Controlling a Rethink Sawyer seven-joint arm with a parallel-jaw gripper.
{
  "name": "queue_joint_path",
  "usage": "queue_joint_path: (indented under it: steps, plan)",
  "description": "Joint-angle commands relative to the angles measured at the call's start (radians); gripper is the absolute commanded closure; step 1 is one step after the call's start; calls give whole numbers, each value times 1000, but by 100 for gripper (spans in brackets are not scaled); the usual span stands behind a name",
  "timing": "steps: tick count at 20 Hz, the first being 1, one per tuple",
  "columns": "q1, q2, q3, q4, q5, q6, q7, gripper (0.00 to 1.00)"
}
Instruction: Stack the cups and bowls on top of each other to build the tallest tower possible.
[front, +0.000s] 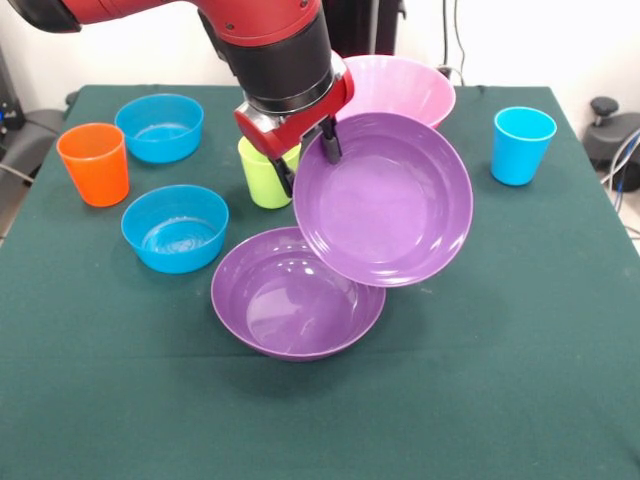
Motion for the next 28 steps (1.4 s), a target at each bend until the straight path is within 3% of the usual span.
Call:
queue_joint_path:
  steps: [1, 19, 20, 28]
  plan:
    - [47, 0, -66, -6, -81, -50, -153, 0]
    - [45, 3, -58, 1, -96, -80, -163, 0]
    - [44, 4, -56, 2, -95, -81, -164, 100]
    - [42, 7, -52, 5, -92, -87, -187, 100]
